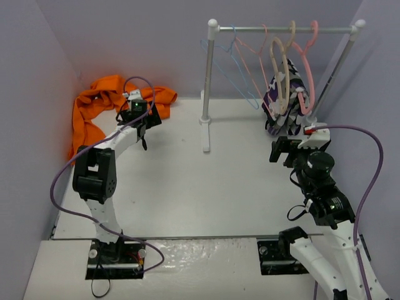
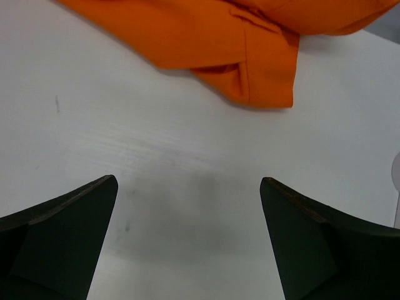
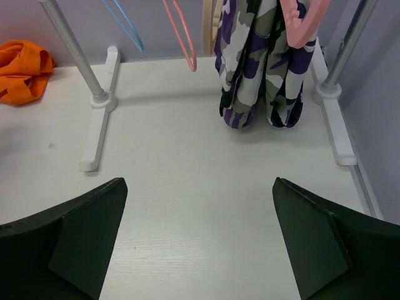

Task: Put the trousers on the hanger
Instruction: Flatten out the trousers at the center of the board.

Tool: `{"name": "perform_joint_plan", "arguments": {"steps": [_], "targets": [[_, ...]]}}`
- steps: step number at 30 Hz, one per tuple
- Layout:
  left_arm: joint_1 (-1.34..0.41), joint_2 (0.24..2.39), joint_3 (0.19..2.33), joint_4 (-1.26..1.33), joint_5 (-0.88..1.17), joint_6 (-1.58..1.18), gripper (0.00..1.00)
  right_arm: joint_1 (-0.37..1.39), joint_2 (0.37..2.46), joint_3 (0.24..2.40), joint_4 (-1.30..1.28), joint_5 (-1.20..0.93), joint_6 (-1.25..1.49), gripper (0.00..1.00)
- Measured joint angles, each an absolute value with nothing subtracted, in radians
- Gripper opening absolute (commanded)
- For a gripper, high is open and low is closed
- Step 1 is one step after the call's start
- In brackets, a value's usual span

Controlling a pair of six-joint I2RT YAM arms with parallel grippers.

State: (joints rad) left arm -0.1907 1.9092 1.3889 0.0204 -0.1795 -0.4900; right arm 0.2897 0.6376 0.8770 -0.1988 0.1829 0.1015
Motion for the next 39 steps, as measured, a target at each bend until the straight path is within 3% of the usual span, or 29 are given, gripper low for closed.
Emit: {"name": "perform_joint_plan", "arguments": {"steps": [9, 17, 19, 22, 27, 34, 39], "targets": [[-0.191, 2.259, 1.693, 0.097, -0.175, -0.568, 0.97, 0.29, 0.724, 0.877, -0.198, 0.203, 0.105, 1.0], [-0.197, 2.367, 1.787, 0.13, -0.173, -0.605, 0.95, 0.29, 0.744, 0.877, -0.198, 0.228, 0.108, 1.0], [-0.2, 2.384, 1.813, 0.132, -0.173, -0.606, 0.85, 0.29, 0.744, 0.875, -0.197, 0.232, 0.108, 1.0], [-0.206, 2.407, 1.835, 0.135, -0.177, -0.599, 0.48, 0.29, 0.747, 0.875, -0.198, 0.237, 0.108, 1.0], [-0.216, 2.447, 1.878, 0.127, -0.191, -0.569, 0.0, 0.29, 0.751, 0.868, -0.196, 0.239, 0.109, 1.0], [-0.217, 2.449, 1.895, 0.094, -0.192, -0.511, 0.0, 0.29, 0.761, 0.862, -0.191, 0.217, 0.104, 1.0], [-0.238, 2.303, 1.854, -0.093, -0.189, -0.417, 0.0, 0.29, 0.8, 0.88, -0.195, 0.166, 0.104, 1.0]]}}
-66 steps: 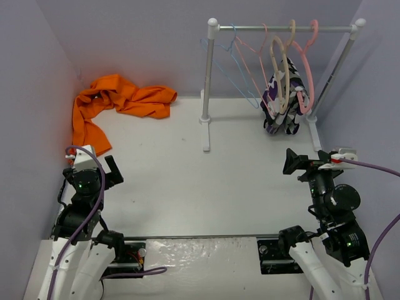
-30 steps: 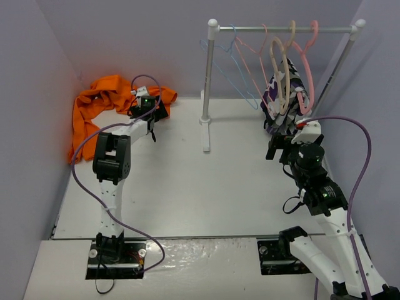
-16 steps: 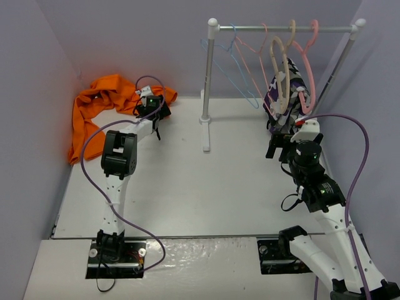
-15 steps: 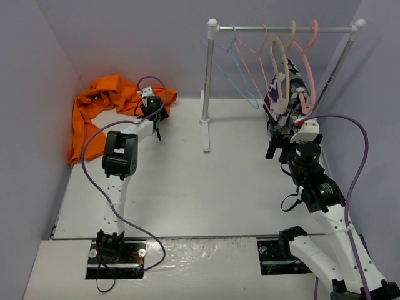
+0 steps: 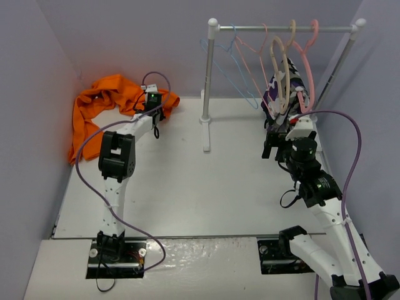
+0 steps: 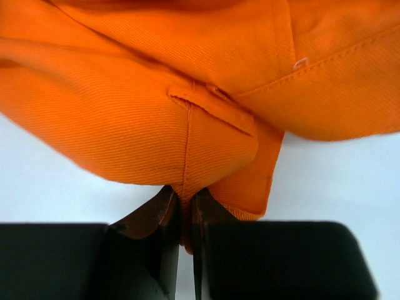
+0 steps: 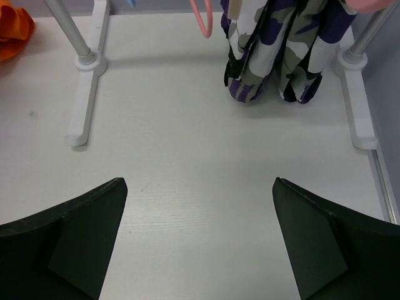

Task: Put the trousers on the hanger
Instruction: Flatten out the trousers at the center of the board.

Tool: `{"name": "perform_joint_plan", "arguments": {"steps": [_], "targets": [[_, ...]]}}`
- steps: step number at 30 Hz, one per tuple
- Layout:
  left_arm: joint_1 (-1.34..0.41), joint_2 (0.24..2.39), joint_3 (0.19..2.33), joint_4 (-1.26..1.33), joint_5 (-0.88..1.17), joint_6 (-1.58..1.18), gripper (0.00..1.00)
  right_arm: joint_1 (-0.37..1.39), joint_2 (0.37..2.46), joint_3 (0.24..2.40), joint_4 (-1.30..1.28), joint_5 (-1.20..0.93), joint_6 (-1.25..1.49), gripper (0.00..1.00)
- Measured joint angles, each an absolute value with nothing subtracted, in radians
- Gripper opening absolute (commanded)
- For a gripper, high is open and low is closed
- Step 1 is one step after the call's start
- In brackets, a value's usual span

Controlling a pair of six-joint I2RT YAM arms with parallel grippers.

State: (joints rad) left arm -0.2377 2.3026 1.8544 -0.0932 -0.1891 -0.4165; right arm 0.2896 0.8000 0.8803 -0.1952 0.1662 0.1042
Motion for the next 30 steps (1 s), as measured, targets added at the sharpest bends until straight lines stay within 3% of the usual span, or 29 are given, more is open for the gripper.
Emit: {"name": "perform_joint_plan", "arguments": {"steps": [6, 12, 21, 30], "targets": [[-0.354, 1.894, 1.809, -0.353, -0.249, -0.329, 0.0, 0.29, 0.839, 0.917, -0.202, 0.039, 0.112, 0.99], [-0.521, 1.388, 1.404, -0.396, -0.32, -0.385, 0.0, 0.296, 0.862, 0.909, -0.202, -0.131, 0.159, 0.92], [-0.6, 1.166, 0.829, -0.547, -0.321, -0.644, 0.0, 0.456, 0.96, 0.816, -0.196, -0.202, 0.277, 0.88], [-0.629, 0.971, 0.775, -0.692, -0.302, -0.828, 0.0, 0.65, 1.256, 0.812, -0.059, -0.091, 0.461, 0.85]]}}
